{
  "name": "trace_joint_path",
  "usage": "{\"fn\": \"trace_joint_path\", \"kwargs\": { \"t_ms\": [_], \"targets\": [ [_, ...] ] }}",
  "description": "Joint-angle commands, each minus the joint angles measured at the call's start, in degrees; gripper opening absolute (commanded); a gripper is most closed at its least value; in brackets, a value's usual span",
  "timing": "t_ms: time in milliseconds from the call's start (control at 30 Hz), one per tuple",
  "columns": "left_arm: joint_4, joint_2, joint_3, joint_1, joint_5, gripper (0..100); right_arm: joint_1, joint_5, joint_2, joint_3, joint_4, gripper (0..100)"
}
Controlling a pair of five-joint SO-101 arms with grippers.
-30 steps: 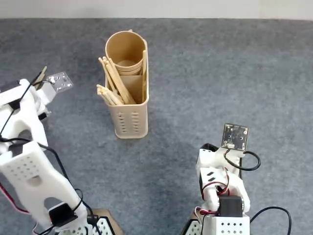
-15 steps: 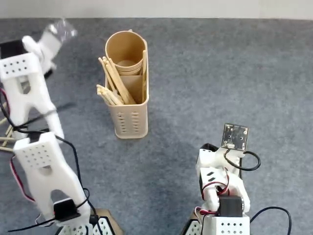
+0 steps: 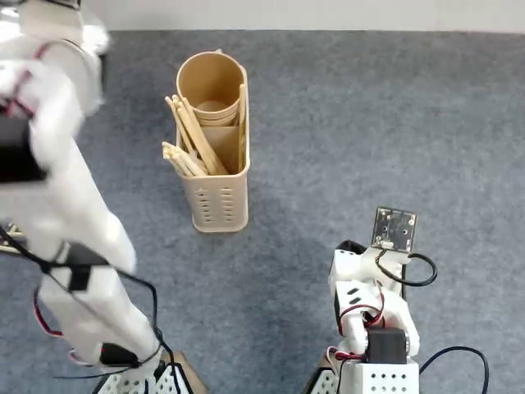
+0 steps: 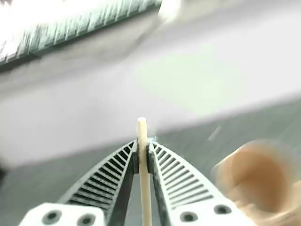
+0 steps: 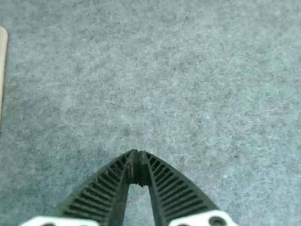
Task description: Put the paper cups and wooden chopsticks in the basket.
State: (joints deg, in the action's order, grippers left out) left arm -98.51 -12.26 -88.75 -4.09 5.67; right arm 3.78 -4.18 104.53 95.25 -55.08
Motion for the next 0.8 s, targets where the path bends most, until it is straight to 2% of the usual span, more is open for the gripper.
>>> {"fn": "trace_joint_path", "kwargs": {
  "t_ms": [0, 133, 367, 533, 700, 767],
  "targets": [
    [8.0, 3.1, -0.5, 7.1, -11.9, 1, -0.6, 0.5, 0.0, 9.2, 0.1, 0.5],
    [13.2, 1.6, -0.5, 11.2, -12.7, 1, -0.6, 0.5, 0.0, 9.2, 0.1, 0.5],
    [14.9, -0.4, -0.8, 11.6, -12.9, 1, -0.6, 0.5, 0.0, 9.2, 0.1, 0.5],
    [12.7, -0.7, -0.5, 11.6, -12.9, 1, -0.6, 0.5, 0.0, 9.2, 0.1, 0.5],
    [11.0, -0.7, -0.6, 11.6, -13.1, 14, -0.6, 0.5, 0.0, 9.2, 0.1, 0.5],
    [9.3, -0.3, -0.9, 11.4, -13.0, 15, -0.6, 0.5, 0.0, 9.2, 0.1, 0.5]
  ]
}}
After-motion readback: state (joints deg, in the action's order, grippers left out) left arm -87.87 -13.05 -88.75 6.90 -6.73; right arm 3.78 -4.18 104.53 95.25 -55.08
